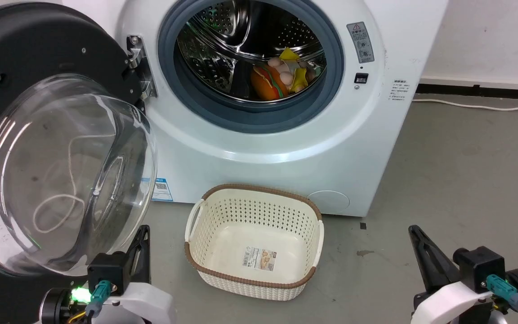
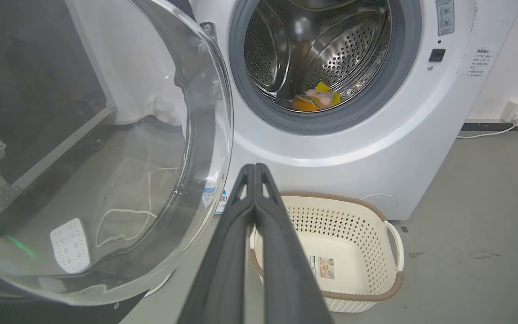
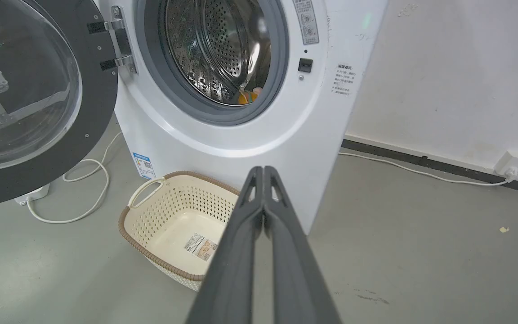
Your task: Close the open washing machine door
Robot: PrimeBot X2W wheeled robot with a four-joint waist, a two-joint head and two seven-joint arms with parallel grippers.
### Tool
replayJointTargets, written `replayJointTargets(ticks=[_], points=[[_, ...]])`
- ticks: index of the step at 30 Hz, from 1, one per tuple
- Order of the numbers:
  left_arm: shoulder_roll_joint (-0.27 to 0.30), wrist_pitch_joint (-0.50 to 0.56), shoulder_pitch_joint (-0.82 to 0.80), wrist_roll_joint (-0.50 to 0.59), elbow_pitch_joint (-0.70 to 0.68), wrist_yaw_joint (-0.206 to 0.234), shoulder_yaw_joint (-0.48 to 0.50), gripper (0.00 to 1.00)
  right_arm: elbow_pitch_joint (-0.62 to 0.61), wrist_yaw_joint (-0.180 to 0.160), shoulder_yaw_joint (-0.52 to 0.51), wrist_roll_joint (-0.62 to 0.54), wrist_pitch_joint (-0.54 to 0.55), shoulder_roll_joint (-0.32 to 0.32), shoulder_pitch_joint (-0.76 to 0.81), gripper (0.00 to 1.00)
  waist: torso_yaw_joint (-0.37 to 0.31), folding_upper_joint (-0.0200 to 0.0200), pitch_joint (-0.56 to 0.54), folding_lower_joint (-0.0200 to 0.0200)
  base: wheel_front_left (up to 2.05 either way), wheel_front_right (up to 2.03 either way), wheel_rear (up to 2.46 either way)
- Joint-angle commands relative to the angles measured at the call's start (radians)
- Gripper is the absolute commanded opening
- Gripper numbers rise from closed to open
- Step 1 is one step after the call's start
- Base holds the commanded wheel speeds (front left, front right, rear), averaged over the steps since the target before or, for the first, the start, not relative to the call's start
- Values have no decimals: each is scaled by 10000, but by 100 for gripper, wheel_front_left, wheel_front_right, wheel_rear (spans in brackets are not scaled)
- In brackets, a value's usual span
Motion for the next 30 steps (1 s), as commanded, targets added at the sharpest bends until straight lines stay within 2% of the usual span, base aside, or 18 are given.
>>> replayJointTargets(ticks=[1, 16, 30], points=[[0, -1, 0, 0, 0, 0, 0, 100, 0, 0, 0, 1, -1, 0, 0, 100, 0, 0, 0, 0, 0, 0, 0], [0, -242, 28, -74, -32, -66, -47, 100, 45, 1, -73, 261, -242, 3, 54, 100, 90, 0, -13, 0, 0, 0, 0], [1, -535, 87, -149, -62, -181, -39, 100, -40, 2, 79, 373, -535, 8, 167, 100, 748, 0, -83, 0, 0, 0, 0]])
